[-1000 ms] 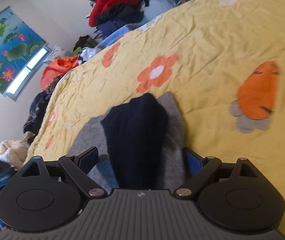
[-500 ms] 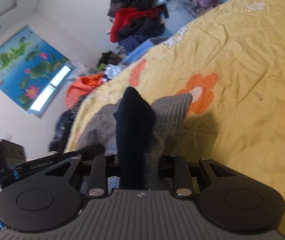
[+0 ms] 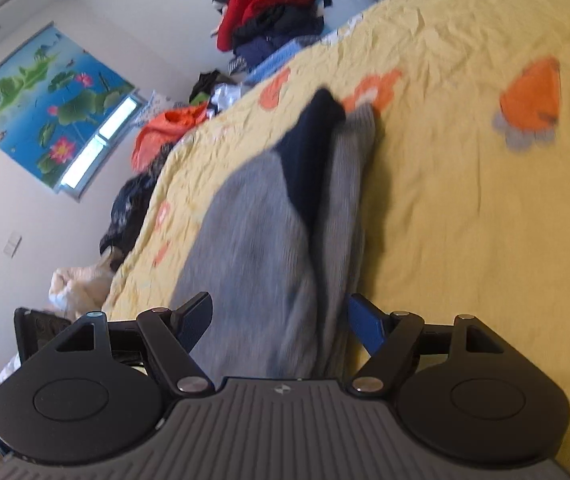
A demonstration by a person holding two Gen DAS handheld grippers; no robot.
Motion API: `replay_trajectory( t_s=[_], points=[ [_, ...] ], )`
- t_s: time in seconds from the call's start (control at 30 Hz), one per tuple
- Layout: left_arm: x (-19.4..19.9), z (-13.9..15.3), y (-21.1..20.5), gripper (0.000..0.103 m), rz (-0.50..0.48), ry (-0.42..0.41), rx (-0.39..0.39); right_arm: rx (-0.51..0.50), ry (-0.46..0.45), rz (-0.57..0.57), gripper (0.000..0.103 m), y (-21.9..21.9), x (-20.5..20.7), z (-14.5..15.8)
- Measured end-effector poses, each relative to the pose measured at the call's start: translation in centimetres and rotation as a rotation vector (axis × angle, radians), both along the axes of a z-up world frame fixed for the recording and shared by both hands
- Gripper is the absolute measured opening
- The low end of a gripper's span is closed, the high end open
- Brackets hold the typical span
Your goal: Fold small clothes
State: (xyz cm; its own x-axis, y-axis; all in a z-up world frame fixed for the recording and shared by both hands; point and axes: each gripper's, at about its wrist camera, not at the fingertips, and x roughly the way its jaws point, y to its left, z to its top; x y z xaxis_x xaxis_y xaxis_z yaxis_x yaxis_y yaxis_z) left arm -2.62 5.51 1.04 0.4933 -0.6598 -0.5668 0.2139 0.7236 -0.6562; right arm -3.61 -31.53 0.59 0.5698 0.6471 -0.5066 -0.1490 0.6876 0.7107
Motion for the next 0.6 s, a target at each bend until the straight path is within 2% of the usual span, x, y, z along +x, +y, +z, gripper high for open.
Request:
replay_trajectory(
  t_s=[0.07, 0.1, 0.13, 0.2, 0.3, 0.4, 0.5, 0.6],
  points=[
    [0.2, -0.1, -0.6, 0.067, 0.002, 0.023, -0.02, 0.015, 0.037, 0.025, 0.075, 1.0, -0.7, -1.0],
    [0.5, -0.2, -0.9, 0.057, 0.002, 0.041, -0.025, 0.027, 0.037, 0.032, 0.073, 1.4, -1.2, -1.1],
    [1.1, -0.4, -1.2, 0.023, 0.005, 0.081, -0.005, 0.042, 0.053, 0.034, 0.069, 1.6, -1.1, -1.1],
    [1.5, -0.5, -1.6, 0.019, 0.018, 0.119, 0.02, 0.046, 0.112, 0.047, 0.029, 1.9, -0.3, -1.5],
    [0.4, 1.0, -2.3, 0.014, 0.02, 0.09, 0.107, 0.041, 0.14, 0.073, 0.026, 1.9, 0.0, -1.8],
    [-2.4, 2.9, -2.9, 0.013, -0.022, 0.041, 0.146, -0.014, 0.08, 0.153, 0.026, 2.4, -2.0, 0.5],
    [-4.3, 2.2, -3.0, 0.013, -0.053, 0.05, 0.182, -0.06, 0.053, 0.193, 0.025, 1.8, -3.7, 1.6],
    [-5.0, 1.3, -2.6, 0.014, -0.052, 0.065, 0.185, -0.094, 0.112, 0.192, 0.026, 1.5, -4.4, 0.1]
  ],
)
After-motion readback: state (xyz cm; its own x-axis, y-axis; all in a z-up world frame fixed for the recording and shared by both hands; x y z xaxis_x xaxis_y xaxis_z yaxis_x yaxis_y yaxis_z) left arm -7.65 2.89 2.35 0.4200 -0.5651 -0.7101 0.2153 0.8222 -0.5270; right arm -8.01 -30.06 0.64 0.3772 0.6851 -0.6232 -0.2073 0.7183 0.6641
